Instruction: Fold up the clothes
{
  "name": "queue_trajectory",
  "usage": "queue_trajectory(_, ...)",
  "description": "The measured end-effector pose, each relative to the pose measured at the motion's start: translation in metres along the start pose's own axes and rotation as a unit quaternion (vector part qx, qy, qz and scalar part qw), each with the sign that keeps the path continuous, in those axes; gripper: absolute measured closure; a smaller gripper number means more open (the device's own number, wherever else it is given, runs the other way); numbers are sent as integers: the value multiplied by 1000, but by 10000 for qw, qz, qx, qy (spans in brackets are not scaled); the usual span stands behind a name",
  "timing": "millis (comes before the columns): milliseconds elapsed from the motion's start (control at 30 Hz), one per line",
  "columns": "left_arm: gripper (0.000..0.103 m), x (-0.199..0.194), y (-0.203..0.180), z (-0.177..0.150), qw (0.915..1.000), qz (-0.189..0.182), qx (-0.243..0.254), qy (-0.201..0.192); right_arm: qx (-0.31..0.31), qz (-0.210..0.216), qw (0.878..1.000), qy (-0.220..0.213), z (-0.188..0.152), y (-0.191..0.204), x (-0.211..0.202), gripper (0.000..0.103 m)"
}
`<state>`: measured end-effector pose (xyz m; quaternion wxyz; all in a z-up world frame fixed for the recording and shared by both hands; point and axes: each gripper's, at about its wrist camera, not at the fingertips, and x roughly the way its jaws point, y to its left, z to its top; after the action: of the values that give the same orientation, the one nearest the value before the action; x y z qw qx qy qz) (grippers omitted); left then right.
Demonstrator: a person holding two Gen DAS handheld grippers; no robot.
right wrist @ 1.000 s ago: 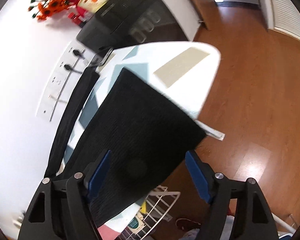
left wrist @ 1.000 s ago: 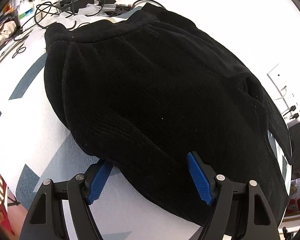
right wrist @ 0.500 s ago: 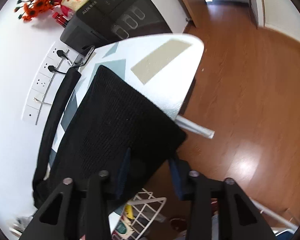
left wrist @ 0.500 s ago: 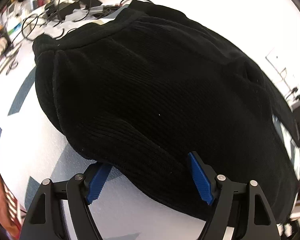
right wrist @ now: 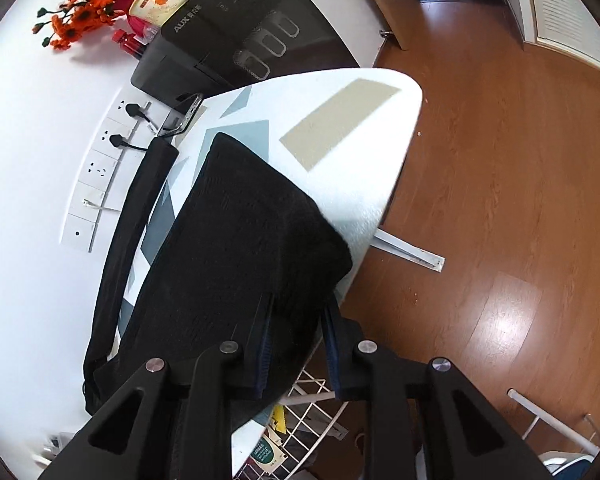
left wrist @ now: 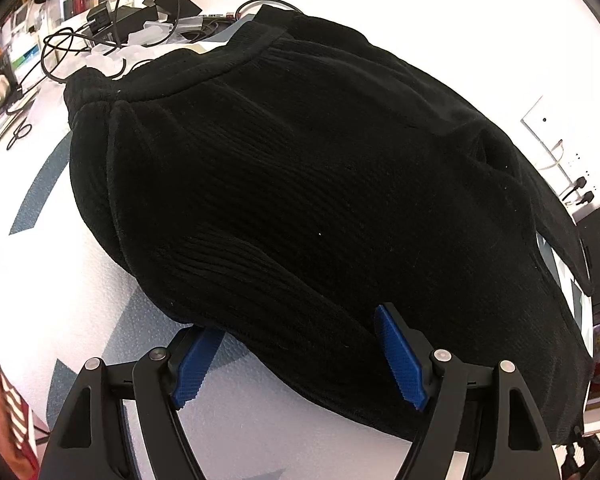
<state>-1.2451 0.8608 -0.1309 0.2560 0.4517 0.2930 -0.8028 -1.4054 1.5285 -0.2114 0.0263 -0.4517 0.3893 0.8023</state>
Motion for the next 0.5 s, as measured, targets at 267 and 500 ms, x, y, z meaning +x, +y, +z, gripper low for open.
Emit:
queue_trajectory(267, 74, -4, 3, 4, 9994, -21, -339, 4, -277, 11, 9996, 47, 2, 19, -3, 90)
queue_trajectory(500, 82, -14, -4, 21, 9968, -315, -597, -419, -775, 681, 9939, -398, 15, 74, -43, 92)
